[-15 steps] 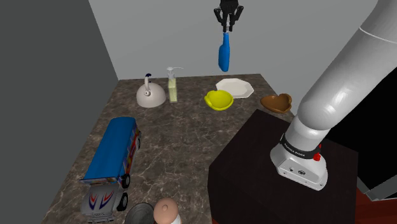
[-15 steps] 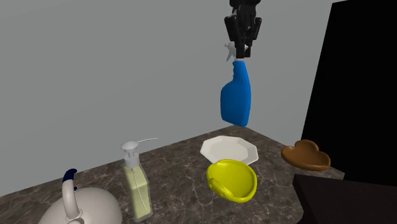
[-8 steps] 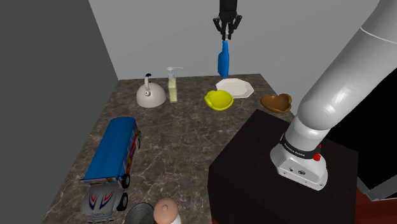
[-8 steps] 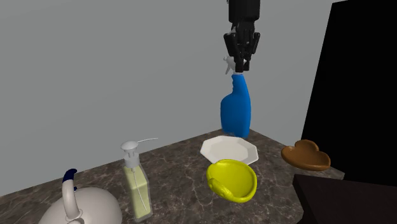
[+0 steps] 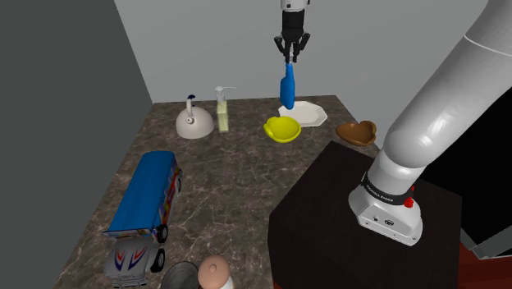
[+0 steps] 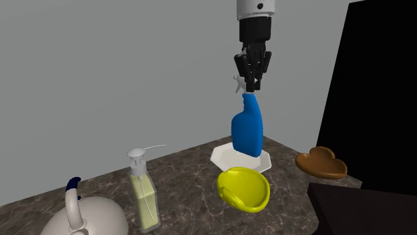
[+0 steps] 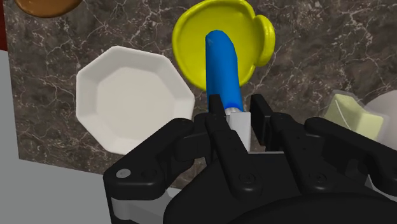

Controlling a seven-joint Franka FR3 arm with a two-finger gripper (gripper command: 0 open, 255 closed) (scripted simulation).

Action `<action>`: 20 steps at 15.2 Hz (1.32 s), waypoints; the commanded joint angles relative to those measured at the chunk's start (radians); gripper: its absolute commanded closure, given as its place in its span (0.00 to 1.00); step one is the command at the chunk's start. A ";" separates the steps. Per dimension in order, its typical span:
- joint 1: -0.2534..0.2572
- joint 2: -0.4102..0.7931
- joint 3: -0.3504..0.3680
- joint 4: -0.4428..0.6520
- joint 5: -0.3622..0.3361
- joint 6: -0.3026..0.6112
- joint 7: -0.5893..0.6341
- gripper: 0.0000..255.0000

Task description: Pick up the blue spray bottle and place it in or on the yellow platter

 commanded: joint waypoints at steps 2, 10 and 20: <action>-0.002 0.006 -0.002 -0.034 0.000 0.041 -0.001 1.00; -0.003 0.031 -0.006 -0.116 0.001 0.148 0.002 1.00; -0.004 0.044 -0.007 -0.143 0.002 0.188 0.002 1.00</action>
